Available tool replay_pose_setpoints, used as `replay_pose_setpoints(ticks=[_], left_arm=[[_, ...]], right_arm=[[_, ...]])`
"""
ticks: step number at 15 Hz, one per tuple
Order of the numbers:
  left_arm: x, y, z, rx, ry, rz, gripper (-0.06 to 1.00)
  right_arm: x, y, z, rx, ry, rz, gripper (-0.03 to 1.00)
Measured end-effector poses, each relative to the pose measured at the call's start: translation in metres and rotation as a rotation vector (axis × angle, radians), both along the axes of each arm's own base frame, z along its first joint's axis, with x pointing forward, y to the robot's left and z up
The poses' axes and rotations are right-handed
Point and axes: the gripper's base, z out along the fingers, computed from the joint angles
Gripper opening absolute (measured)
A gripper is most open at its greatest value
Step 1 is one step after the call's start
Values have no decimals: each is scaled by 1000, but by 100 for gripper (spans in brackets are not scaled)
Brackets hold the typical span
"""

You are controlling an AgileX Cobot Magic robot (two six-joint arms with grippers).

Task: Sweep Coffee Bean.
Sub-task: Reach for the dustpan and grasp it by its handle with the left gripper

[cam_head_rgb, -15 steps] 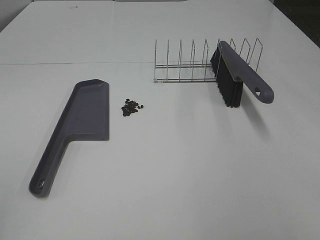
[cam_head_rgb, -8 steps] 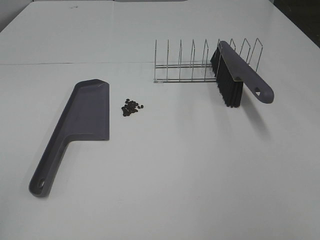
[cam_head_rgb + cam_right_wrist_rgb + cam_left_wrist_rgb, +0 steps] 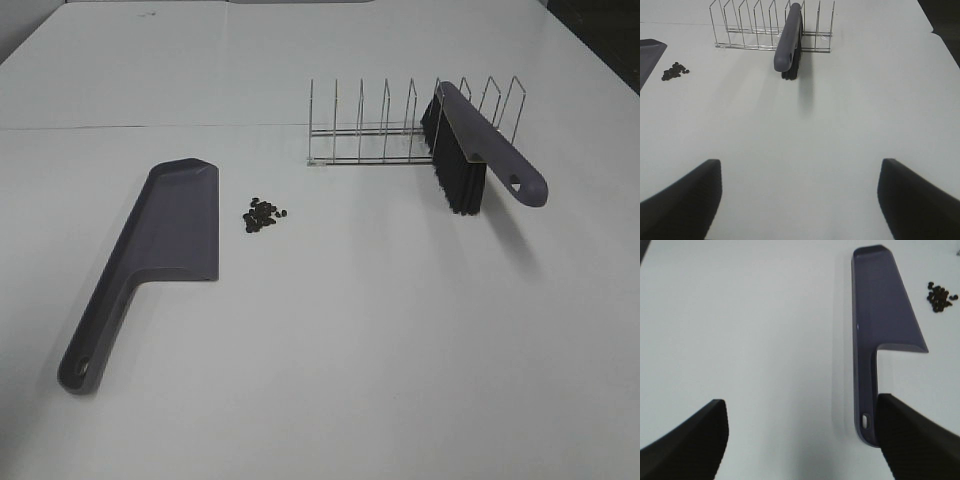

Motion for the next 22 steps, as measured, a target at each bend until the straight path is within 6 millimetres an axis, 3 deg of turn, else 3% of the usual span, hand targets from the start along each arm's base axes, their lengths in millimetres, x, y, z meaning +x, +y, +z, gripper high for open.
replay_pose_setpoints(ticks=[2,6,9,14,19,22], left_arm=[[40,-5,-6,-16,117,-41,76],[98,-15,-11,-88,253,-95,76],[132,-19,-34,-124,398,-105,76],[146,-22,-79,-153,595,-99,76],[152,-51,-100,-123,629,-174,76],[160,-56,-129,-117,668,-154,76]], right_arm=[[0,0,0,0,0,0,75],[0,0,0,0,0,0,75],[0,0,0,0,0,0,75],[0,0,0,0,0,0,75],[0,0,0,0,0,0,75],[0,0,0,0,0,0,75]])
